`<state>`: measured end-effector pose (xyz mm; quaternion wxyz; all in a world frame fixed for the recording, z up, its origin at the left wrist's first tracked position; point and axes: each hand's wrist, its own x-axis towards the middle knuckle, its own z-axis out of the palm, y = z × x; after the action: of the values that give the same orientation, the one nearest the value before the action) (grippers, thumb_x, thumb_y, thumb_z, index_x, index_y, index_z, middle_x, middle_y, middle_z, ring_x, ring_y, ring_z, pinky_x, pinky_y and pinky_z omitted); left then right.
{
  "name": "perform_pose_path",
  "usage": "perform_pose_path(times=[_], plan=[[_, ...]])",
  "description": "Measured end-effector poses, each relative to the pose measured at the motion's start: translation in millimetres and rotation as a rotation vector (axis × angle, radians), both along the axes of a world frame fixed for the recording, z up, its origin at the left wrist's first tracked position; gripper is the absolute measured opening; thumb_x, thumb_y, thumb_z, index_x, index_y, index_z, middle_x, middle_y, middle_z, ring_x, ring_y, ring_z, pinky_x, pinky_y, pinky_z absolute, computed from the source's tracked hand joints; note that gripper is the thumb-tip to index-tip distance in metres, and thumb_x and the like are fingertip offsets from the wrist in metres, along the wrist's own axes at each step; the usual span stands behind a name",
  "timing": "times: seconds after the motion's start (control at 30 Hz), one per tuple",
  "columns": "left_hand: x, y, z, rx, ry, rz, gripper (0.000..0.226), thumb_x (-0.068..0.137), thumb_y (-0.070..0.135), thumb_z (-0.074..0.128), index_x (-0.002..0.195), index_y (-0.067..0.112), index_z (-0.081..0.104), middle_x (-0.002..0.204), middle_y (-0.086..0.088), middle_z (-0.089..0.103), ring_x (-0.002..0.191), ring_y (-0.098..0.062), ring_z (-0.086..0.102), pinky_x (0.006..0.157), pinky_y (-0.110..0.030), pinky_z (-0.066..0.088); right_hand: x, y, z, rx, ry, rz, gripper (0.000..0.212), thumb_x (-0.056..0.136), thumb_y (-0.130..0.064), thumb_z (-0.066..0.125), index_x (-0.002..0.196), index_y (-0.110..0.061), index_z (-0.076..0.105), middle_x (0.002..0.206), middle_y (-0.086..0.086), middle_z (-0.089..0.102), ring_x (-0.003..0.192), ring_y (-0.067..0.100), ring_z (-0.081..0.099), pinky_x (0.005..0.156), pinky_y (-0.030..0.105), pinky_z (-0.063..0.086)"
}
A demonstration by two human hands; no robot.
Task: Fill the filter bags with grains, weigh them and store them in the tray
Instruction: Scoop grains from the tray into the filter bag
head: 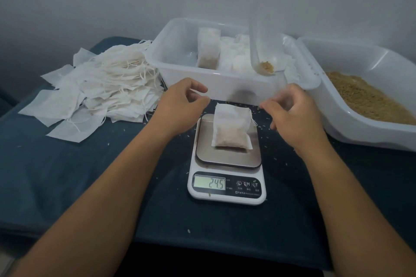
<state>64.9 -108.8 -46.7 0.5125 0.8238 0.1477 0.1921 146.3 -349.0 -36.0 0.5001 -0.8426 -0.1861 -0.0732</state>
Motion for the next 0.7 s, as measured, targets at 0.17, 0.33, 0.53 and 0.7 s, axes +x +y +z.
perform_pose_path(times=[0.17,0.33,0.53,0.7], plan=[[-1.2,-7.2,-0.4,0.015,0.046,-0.086,0.012,0.092,0.045,0.07,0.102,0.04,0.064,0.084,0.02,0.075,0.07,0.005,0.069,0.055,-0.018,0.052,-1.1,3.7,-2.3,-0.135,0.057,0.011,0.023,0.087,-0.04,0.076,0.084,-0.023,0.06,0.084,-0.021,0.066,0.058,0.004,0.063,0.056,0.026,0.047],[-1.8,-16.0,-0.8,0.127,0.087,-0.16,0.025,0.09,0.053,0.07,0.111,0.042,0.062,0.084,0.024,0.073,0.081,0.009,0.066,0.079,-0.023,0.05,-5.5,9.6,-6.0,-0.255,0.039,0.015,0.028,0.087,-0.048,0.076,0.083,-0.025,0.059,0.075,-0.01,0.066,0.069,0.002,0.061,0.055,0.024,0.04],[-4.3,-21.6,1.4,0.156,0.039,-0.189,0.028,0.087,0.036,0.075,0.111,0.044,0.063,0.084,0.032,0.067,0.073,0.01,0.063,0.069,-0.02,0.044,-7.9,13.4,-4.9,-0.186,0.043,0.034,0.027,0.084,-0.035,0.08,0.081,-0.018,0.059,0.081,-0.016,0.067,0.071,0.0,0.061,0.052,0.013,0.044],[-7.8,-22.1,4.3,0.075,-0.073,-0.253,0.027,0.087,0.04,0.076,0.111,0.042,0.064,0.08,0.018,0.069,0.063,0.001,0.058,0.061,-0.014,0.045,-18.0,10.4,8.7,0.006,0.007,0.087,0.034,0.087,-0.027,0.081,0.083,-0.005,0.055,0.078,0.008,0.06,0.072,0.027,0.058,0.062,0.03,0.051]])
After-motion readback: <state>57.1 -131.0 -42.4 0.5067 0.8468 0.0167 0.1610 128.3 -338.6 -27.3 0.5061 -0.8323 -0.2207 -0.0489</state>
